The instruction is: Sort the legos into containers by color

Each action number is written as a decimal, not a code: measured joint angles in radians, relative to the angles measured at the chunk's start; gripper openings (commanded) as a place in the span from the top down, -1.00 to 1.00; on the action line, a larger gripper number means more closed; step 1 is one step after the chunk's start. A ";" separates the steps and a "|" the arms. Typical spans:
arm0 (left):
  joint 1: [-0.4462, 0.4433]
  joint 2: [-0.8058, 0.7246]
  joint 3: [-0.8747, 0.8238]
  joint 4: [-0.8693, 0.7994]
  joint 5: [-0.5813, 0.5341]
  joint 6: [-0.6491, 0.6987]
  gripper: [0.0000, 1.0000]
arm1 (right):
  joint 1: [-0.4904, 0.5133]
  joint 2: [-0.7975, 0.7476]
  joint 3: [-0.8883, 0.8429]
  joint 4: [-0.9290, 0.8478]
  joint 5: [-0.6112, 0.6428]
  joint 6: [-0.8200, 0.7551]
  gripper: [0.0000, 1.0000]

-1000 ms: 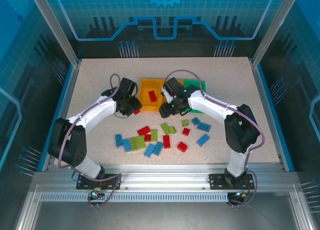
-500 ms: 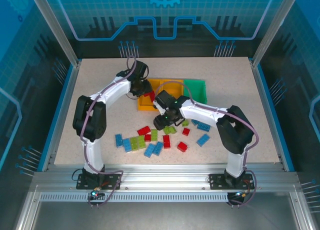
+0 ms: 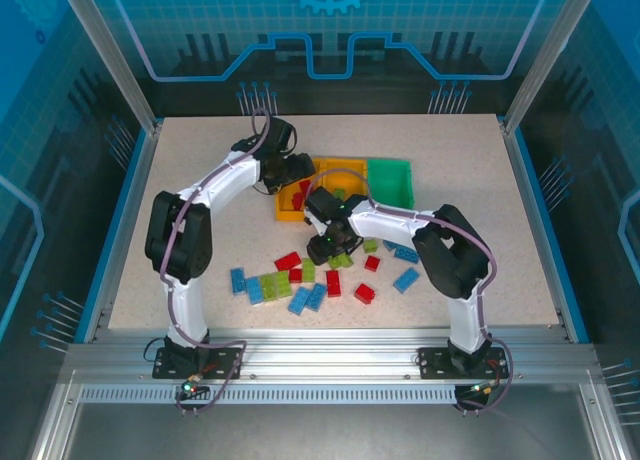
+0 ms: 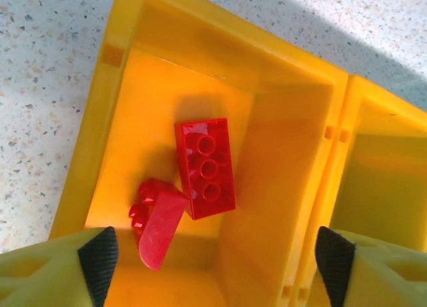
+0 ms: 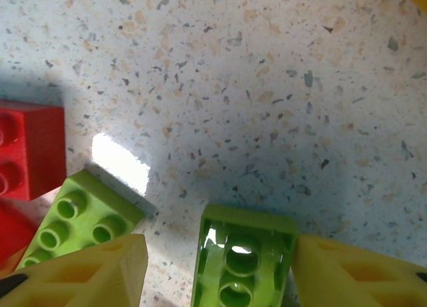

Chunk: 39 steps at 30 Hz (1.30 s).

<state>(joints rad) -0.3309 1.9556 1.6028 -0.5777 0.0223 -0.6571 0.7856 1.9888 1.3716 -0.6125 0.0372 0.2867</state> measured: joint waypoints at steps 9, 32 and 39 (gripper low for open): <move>0.001 -0.201 -0.133 0.028 -0.003 -0.025 -0.77 | 0.000 0.032 0.028 -0.016 0.026 -0.010 0.20; 0.021 -0.578 -0.583 -0.002 -0.124 -0.040 -0.78 | -0.131 -0.055 0.266 -0.065 0.076 0.008 0.36; -0.042 -0.674 -0.719 -0.025 -0.139 -0.042 -0.79 | -0.239 0.032 0.422 -0.089 0.117 0.039 0.36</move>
<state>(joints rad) -0.3729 1.2812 0.8841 -0.6025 -0.1169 -0.6987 0.5465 2.0209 1.7931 -0.7017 0.1547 0.3252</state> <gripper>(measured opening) 0.891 0.318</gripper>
